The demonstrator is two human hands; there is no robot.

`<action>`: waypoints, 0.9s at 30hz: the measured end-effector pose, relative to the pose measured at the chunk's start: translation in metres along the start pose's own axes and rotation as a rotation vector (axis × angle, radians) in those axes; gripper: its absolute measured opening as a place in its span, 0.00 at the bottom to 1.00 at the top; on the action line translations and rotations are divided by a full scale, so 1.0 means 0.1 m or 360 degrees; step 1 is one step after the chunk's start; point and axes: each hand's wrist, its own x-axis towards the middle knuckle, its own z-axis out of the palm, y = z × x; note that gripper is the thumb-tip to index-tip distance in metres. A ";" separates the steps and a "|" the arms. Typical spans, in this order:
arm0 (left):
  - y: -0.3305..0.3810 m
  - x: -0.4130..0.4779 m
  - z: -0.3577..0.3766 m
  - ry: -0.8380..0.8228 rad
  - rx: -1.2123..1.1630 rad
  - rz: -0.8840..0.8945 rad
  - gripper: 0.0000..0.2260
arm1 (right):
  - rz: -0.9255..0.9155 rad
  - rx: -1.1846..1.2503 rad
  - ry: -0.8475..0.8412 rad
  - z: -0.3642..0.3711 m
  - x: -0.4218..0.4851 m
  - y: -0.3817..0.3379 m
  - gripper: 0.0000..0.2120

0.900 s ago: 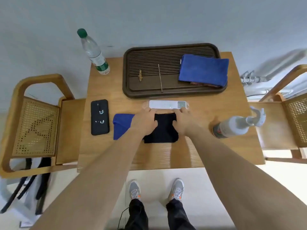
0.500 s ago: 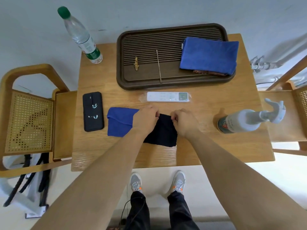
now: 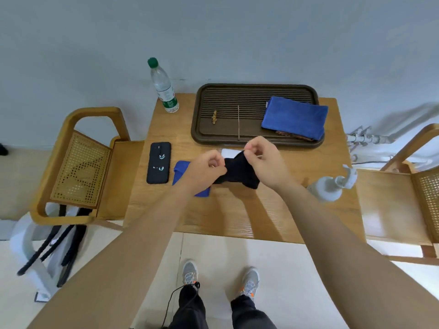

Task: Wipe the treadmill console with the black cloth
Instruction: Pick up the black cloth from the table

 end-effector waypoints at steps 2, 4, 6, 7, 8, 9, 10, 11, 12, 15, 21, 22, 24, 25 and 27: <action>0.10 -0.15 -0.23 0.0085 -0.0029 -0.0031 0.07 | -0.0148 -0.0048 -0.0114 -0.01 0.10 -0.35 0.03; 0.17 -0.32 -0.50 0.0155 -0.0003 -0.0047 0.07 | -0.0292 -0.0096 -0.0226 0.07 0.18 -0.70 0.03; 0.23 -0.53 -0.83 0.0158 0.0037 -0.0018 0.07 | -0.0439 -0.0144 -0.0318 0.21 0.23 -1.07 0.03; 0.24 -0.65 -1.01 0.0131 0.0092 -0.0014 0.07 | -0.0496 -0.0153 -0.0364 0.31 0.24 -1.24 0.03; 0.24 -0.78 -1.19 0.0114 0.0150 -0.0041 0.08 | -0.0548 -0.0159 -0.0413 0.42 0.24 -1.41 0.03; 0.23 -0.91 -1.38 0.0115 0.0192 -0.0092 0.09 | -0.0584 -0.0168 -0.0462 0.56 0.24 -1.57 0.03; 0.20 -1.06 -1.58 0.0138 0.0220 -0.0143 0.08 | -0.0616 -0.0179 -0.0510 0.70 0.22 -1.73 0.02; 0.13 -1.20 -1.78 0.0189 0.0228 -0.0187 0.08 | -0.0655 -0.0198 -0.0552 0.86 0.19 -1.89 0.01; 0.04 -1.35 -1.98 0.0267 0.0188 -0.0219 0.10 | -0.0690 -0.0224 -0.0593 1.03 0.16 -2.04 0.02; -0.29 -1.84 -2.55 0.0614 -0.0082 -0.0294 0.11 | -0.0686 -0.0344 -0.0855 1.54 0.07 -2.44 0.12; -0.99 -2.88 -3.37 0.0961 -0.0240 -0.0399 0.06 | -0.0712 -0.1047 -0.1611 2.89 -0.14 -3.01 0.19; -1.10 -3.06 -3.47 0.1032 -0.0255 -0.0421 0.06 | -0.0748 -0.1146 -0.1600 3.16 -0.19 -3.08 0.19; -1.37 -3.44 -3.66 0.1191 -0.0340 -0.0454 0.04 | -0.0748 -0.1110 -0.1637 3.66 -0.32 -3.24 0.18; -1.52 -3.63 -3.75 0.1294 -0.0385 -0.0475 0.05 | -0.0718 -0.0981 -0.1680 3.88 -0.41 -3.32 0.16; -1.82 -4.00 -3.89 0.1512 -0.0439 -0.0549 0.06 | -0.0639 -0.0666 -0.1739 4.29 -0.62 -3.49 0.13</action>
